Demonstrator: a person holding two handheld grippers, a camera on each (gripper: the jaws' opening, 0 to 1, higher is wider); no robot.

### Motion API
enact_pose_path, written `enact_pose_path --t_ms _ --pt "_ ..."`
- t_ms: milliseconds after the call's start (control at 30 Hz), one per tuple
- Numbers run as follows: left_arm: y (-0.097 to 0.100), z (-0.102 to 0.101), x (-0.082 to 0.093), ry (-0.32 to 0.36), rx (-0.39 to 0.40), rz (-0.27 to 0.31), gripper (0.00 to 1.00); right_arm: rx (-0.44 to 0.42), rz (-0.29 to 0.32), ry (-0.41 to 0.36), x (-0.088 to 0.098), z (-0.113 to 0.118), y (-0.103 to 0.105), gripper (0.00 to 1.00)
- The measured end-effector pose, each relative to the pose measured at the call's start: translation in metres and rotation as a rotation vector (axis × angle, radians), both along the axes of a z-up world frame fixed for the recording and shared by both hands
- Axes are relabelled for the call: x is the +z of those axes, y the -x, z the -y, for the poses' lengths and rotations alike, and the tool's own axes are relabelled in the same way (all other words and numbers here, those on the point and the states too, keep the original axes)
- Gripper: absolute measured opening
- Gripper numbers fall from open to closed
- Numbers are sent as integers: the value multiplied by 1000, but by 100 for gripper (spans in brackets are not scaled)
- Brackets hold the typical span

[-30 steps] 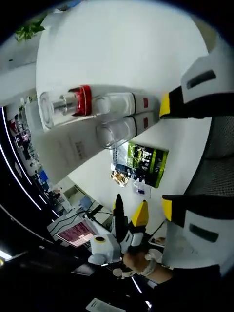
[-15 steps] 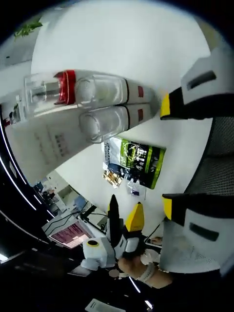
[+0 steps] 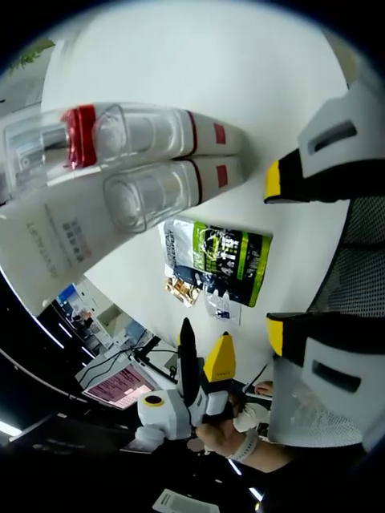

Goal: Arrange the skincare products in the storage area until every visible bottle or jar stands upright without overlapping.

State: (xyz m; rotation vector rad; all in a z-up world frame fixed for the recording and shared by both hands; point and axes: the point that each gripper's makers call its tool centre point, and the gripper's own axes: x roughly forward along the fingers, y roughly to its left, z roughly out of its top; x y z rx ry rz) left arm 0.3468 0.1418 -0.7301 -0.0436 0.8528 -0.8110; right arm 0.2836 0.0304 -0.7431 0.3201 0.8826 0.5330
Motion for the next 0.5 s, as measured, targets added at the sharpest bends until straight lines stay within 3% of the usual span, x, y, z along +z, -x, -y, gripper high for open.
enact_pose_path --t_ms 233,333,500 --pt "3 3 2 40 -6 -18 84 -19 1 -10 0 -5 2 53" --pt "5 2 0 39 -9 -24 83 -39 -26 19 -7 -1 2 51" --pt "9 6 -8 48 -8 -69 81 -79 -50 -5 -9 -2 -1 46"
